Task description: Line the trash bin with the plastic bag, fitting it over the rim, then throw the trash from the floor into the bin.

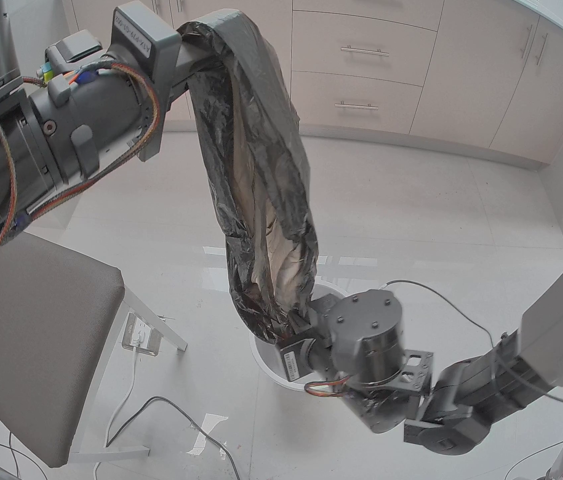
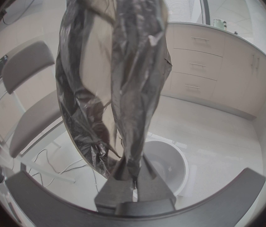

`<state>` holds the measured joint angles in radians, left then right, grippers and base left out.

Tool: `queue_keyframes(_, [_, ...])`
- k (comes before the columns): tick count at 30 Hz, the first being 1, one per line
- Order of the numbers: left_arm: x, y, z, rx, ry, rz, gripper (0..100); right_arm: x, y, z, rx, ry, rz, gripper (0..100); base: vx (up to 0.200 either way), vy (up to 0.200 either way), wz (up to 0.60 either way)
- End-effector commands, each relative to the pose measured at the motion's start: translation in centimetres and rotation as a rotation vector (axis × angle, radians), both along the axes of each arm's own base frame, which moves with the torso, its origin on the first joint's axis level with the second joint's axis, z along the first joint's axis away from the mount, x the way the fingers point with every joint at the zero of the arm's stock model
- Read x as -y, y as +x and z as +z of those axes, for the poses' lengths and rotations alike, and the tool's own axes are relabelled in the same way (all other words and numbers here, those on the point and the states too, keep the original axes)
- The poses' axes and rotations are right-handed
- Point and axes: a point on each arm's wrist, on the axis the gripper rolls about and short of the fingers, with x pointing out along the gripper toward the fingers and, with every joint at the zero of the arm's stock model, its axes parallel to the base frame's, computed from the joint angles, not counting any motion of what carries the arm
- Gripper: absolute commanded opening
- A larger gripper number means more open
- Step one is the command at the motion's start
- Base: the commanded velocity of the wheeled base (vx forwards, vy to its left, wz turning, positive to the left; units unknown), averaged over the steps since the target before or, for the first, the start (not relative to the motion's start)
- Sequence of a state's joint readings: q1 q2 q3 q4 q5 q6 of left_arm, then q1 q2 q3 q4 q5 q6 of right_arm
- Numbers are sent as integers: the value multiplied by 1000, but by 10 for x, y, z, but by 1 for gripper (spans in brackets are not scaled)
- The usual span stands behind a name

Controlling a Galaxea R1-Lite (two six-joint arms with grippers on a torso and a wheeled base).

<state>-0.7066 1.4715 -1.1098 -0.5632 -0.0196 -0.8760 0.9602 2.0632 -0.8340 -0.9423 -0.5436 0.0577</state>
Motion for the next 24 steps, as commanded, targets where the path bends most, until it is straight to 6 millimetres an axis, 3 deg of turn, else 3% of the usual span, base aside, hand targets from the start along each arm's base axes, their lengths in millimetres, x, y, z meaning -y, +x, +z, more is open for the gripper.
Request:
queue_keyframes(1, [-3, 0, -9, -22, 20, 4, 0, 58, 5, 36, 2, 0, 25, 0, 0, 0, 0])
queue_keyframes(5, [-2, 0, -26, -62, 59, -13, 0, 95, 8, 49, -101, 68, 69, 0, 0, 0, 0])
queue_keyframes(8, [-2, 0, -34, -82, 79, -29, 0, 102, 4, 52, -152, 94, 104, 0, 0, 0, 0])
queue_keyframes(13, [0, -2, -60, -142, 138, -123, 0, 132, -8, 62, -422, 168, 250, 0, 0, 0, 0])
queue_keyframes(19, [-2, -3, -82, -209, 177, -132, 0, 146, -20, 50, -682, 294, 326, 0, 0, 0, 0])
queue_keyframes(24, [0, -4, -93, -245, 195, -142, 0, 149, -29, 39, -774, 312, 387, 0, 0, 0, 0])
